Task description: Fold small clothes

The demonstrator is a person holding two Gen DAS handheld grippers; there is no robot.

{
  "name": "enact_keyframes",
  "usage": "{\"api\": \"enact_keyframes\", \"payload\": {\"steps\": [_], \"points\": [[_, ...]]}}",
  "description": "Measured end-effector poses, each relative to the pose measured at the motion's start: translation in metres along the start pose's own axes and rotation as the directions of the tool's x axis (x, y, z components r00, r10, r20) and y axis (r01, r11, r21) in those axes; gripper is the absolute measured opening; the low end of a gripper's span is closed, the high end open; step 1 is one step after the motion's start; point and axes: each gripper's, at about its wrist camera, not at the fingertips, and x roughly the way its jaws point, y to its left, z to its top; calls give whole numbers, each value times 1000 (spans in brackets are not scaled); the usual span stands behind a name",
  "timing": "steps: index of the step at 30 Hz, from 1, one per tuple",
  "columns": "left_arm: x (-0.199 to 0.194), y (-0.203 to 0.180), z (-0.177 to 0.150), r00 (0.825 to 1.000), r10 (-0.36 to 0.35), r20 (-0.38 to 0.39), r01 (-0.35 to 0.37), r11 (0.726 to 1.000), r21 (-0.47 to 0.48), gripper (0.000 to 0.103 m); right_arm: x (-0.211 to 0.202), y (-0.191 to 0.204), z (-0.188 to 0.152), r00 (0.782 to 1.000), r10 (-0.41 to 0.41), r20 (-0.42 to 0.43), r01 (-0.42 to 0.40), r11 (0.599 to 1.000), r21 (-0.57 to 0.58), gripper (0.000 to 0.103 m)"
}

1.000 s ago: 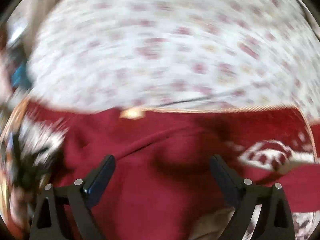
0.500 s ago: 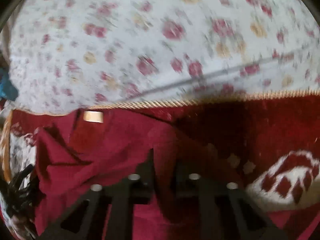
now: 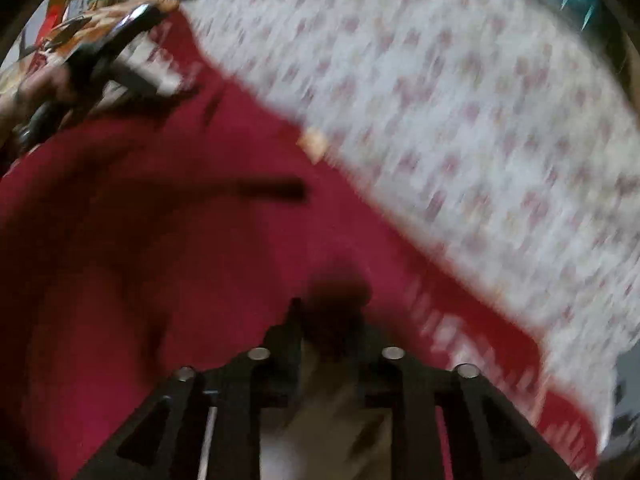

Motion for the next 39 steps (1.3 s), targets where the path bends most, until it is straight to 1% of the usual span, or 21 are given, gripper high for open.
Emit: {"api": "enact_keyframes", "payload": {"steps": [2, 4, 6, 8, 9, 11, 13, 15, 18, 20, 23, 24, 25, 28, 31, 32, 34, 35, 36, 38, 39], "points": [[-7, 1, 1, 1000, 2, 19, -2, 1000, -9, 84, -10, -8, -10, 1000, 23, 9, -23, 997, 74, 25], [-19, 0, 3, 998, 11, 69, -11, 1000, -4, 84, -23, -21, -9, 997, 17, 76, -31, 983, 179, 34], [-29, 0, 4, 993, 11, 122, -11, 1000, 0, 84, -34, -39, 7, 987, 21, 160, -68, 951, 301, 48], [-35, 1, 6, 988, -7, 155, 9, 1000, -9, 84, -31, -49, 26, 976, 32, 215, -117, 911, 396, 49], [-36, 2, 7, 987, -19, 162, 22, 1000, -15, 84, -26, -52, 36, 967, 66, 245, -172, 880, 442, 49], [-35, 2, 8, 986, -43, 162, 47, 999, -22, 84, -10, -51, 54, 960, 90, 266, -215, 846, 488, 49], [-30, 1, 7, 989, -43, 142, 46, 999, -17, 84, 10, -42, 63, 971, 82, 223, -193, 819, 541, 49], [-22, -2, 7, 992, -32, 119, 33, 999, -5, 84, 34, -30, 67, 972, 164, 167, -230, 806, 546, 39], [-13, -6, 4, 998, 2, 70, -3, 1000, 21, 84, 58, 11, 55, 964, 265, 1, -236, 858, 455, 38], [-10, -7, 1, 998, 6, 60, -8, 999, 32, 84, 48, 24, 43, 964, 264, 1, -242, 880, 408, 38], [-9, -10, -1, 998, 6, 56, -8, 999, 45, 84, 18, 5, 22, 955, 286, 74, -283, 817, 503, 41], [-9, -10, -2, 998, 7, 55, -10, 999, 47, 84, 6, -9, 13, 963, 243, 114, -265, 790, 553, 50], [-8, -11, -2, 998, 8, 54, -10, 999, 48, 84, -1, -18, 5, 972, 193, 132, -233, 773, 591, 53], [-7, -11, -3, 999, 6, 52, -8, 999, 46, 84, -2, -40, -10, 984, 126, 129, -181, 705, 686, 56], [-8, -12, -3, 999, 6, 53, -8, 999, 45, 84, 25, -46, -10, 983, 158, 92, -174, 655, 735, 56], [-8, -11, -3, 998, 3, 55, -6, 999, 44, 84, 34, -44, -8, 981, 174, 91, -184, 651, 737, 56], [-10, -11, -2, 998, -2, 62, 0, 999, 43, 84, 47, -36, 2, 980, 186, 70, -180, 676, 715, 43], [-11, -9, -1, 998, -2, 65, -1, 999, 39, 84, 49, -30, 9, 988, 151, 18, -123, 725, 677, 25], [-12, -6, 0, 998, -1, 69, -1, 1000, 30, 84, 46, -26, 15, 993, 115, 5, -91, 762, 642, 18], [-15, -2, 2, 997, -9, 82, 8, 1000, 5, 84, 29, -21, 24, 998, 49, 33, -59, 815, 577, 11], [-17, 0, 3, 996, -13, 87, 14, 1000, -9, 84, 17, -25, 32, 999, 12, 50, -38, 825, 563, 10]]}}
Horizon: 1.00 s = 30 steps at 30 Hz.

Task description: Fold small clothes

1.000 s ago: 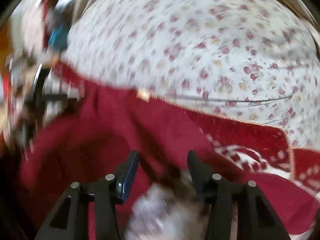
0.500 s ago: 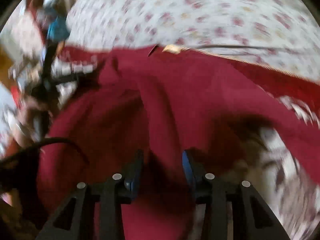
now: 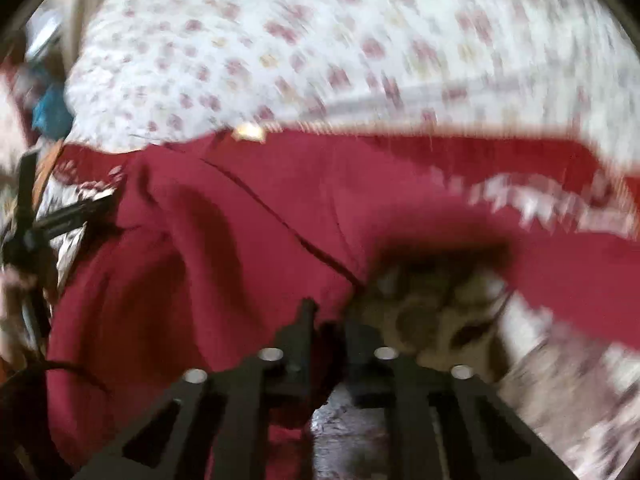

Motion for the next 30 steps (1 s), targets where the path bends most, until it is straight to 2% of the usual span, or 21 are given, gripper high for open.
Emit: {"api": "enact_keyframes", "payload": {"steps": [4, 8, 11, 14, 16, 18, 19, 20, 22, 24, 27, 30], "points": [[4, 3, 1, 1000, -8, -10, 7, 1000, -23, 84, -20, -17, 40, 993, -60, 105, 59, 998, 15, 7], [14, -1, -2, 999, 22, -39, -22, 1000, 2, 84, 11, -29, 67, 979, -172, 110, 171, 985, 25, 7], [16, -4, -3, 999, 31, -41, -31, 999, 19, 84, 53, -35, 74, 965, -255, 56, 255, 967, -8, 7], [17, -5, -3, 998, 39, -41, -38, 999, 30, 84, 97, -55, 69, 958, -281, -63, 284, 958, 35, 8], [16, -5, -3, 998, 43, -40, -42, 999, 33, 84, 97, -61, 66, 955, -287, -78, 292, 954, 69, 18], [17, -6, -3, 998, 45, -41, -44, 998, 33, 84, 81, -59, 64, 950, -309, -45, 312, 946, 88, 37], [17, -6, -3, 998, 47, -41, -46, 998, 34, 84, 71, -57, 63, 951, -308, -26, 309, 946, 94, 41], [17, -6, -3, 998, 49, -40, -48, 998, 35, 84, 60, -54, 63, 955, -296, -1, 294, 950, 108, 46], [16, -7, -3, 998, 54, -35, -53, 998, 41, 84, 42, -43, 62, 972, -232, 41, 224, 964, 143, 47], [15, -7, -4, 998, 60, -30, -58, 997, 45, 84, 34, -26, 66, 993, -100, 60, 89, 983, 162, 47], [13, -7, -4, 998, 66, -24, -65, 997, 49, 84, 43, 3, 71, 998, 39, 47, -45, 990, 136, 47], [9, -7, -4, 997, 74, -8, -74, 996, 53, 84, 62, 41, 77, 995, 100, 22, -101, 993, 65, 47]]}}
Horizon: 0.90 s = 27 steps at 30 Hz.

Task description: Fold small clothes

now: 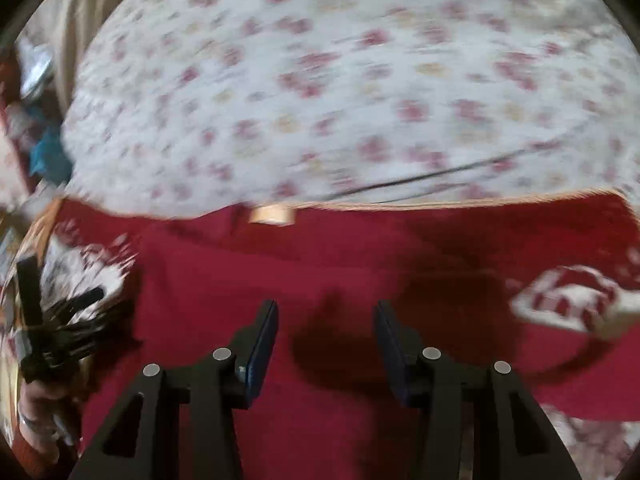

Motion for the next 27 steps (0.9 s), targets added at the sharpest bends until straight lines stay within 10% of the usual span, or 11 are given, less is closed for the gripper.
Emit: {"api": "enact_keyframes", "payload": {"steps": [9, 27], "points": [[-16, 5, 4, 997, 27, 71, -25, 999, -29, 84, 74, 33, -2, 990, -83, -116, 69, 991, -118, 41], [-43, 18, 9, 979, 67, 192, -48, 993, -106, 84, 35, 67, -6, 995, -89, -48, 80, 984, -158, 42]]}}
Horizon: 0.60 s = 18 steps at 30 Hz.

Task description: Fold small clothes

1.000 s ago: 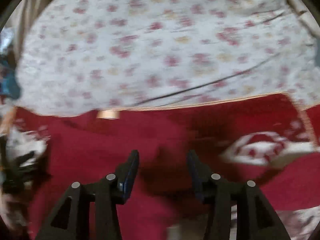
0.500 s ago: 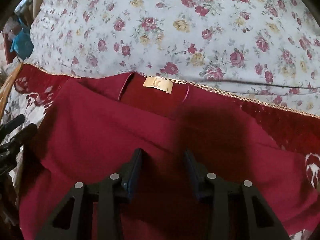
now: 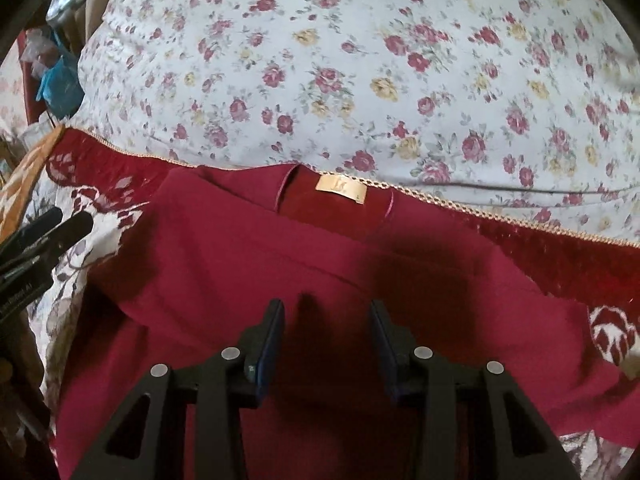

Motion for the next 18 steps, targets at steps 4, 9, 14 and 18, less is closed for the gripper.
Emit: {"api": "enact_keyframes", "payload": {"steps": [4, 9, 14, 18], "points": [[0, 0, 0, 1000, 8, 0, -8, 1000, 5, 84, -5, 9, 0, 1000, -19, 10, 19, 1000, -22, 46], [2, 0, -1, 1000, 2, -10, -2, 1000, 7, 84, -11, 15, -2, 997, -76, 21, 77, 996, -34, 48], [4, -3, -3, 1000, -3, -18, 3, 1000, 12, 84, -16, 13, -7, 992, -123, 24, 123, 992, -26, 49], [4, -4, -3, 1000, -2, -17, 3, 1000, 16, 84, -16, 10, -10, 986, -167, 17, 168, 985, -37, 49]]}}
